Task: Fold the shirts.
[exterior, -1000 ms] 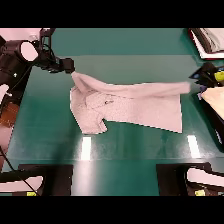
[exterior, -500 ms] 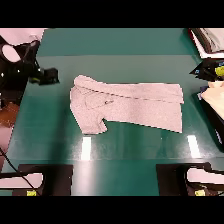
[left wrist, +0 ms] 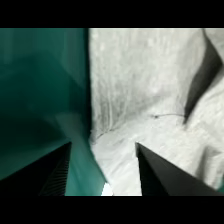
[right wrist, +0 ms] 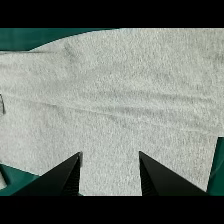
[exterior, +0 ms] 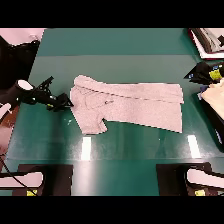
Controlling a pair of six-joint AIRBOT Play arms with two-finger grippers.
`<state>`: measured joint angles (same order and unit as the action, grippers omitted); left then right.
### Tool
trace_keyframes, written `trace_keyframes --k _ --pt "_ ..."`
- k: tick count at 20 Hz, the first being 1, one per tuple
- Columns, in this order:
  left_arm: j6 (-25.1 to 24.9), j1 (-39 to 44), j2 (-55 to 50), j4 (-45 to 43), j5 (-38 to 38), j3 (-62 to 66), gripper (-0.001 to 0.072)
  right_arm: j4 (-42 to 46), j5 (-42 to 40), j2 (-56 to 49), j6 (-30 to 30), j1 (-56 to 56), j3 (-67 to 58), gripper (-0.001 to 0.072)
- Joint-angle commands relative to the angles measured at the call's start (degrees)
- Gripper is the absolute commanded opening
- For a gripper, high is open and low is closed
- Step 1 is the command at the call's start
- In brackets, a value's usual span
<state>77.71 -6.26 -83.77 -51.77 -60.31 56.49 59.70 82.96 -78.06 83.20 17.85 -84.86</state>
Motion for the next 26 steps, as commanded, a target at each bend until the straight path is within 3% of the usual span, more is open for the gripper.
trace_keyframes --k 1,4,5,6,7,10,14,20,26 --pt "-1.3 0.4 -0.2 4.2 4.5 -3.4 0.0504 0.0 0.5 0.2 -0.1 -0.3 0.4 0.0408" --pt "-1.2 2.8 -0.2 4.3 5.7 -3.6 0.0494 0.0 2.1 0.2 -0.2 -0.3 0.4 0.0408" --pt "-1.2 3.5 -0.2 4.3 5.7 -3.6 0.0431 0.0 3.1 0.2 -0.4 -0.3 0.4 0.0408" --pt "-1.2 3.9 -0.2 4.4 5.5 -3.5 0.0117 0.0 4.1 0.2 -1.0 -0.2 0.4 0.0408" --pt "-1.2 3.9 -0.1 5.1 4.8 -3.5 0.0022 0.1 5.6 0.2 -1.8 0.2 0.5 0.0408" --pt "-2.1 3.4 2.6 4.1 1.3 -3.5 0.0021 0.5 9.0 0.2 -1.9 1.5 0.5 0.0408" --pt "-3.1 3.4 13.8 -4.6 -0.9 -3.5 0.0021 0.5 13.3 2.2 -2.2 5.2 4.4 0.0408" --pt "-2.6 3.4 23.1 -9.0 -4.2 -3.6 0.0022 3.3 1.5 16.0 -4.4 14.8 35.0 0.0408" --pt "-2.3 3.4 23.1 -8.9 -4.4 -3.6 0.0022 2.7 -5.4 16.8 -9.0 17.9 52.8 0.0408"
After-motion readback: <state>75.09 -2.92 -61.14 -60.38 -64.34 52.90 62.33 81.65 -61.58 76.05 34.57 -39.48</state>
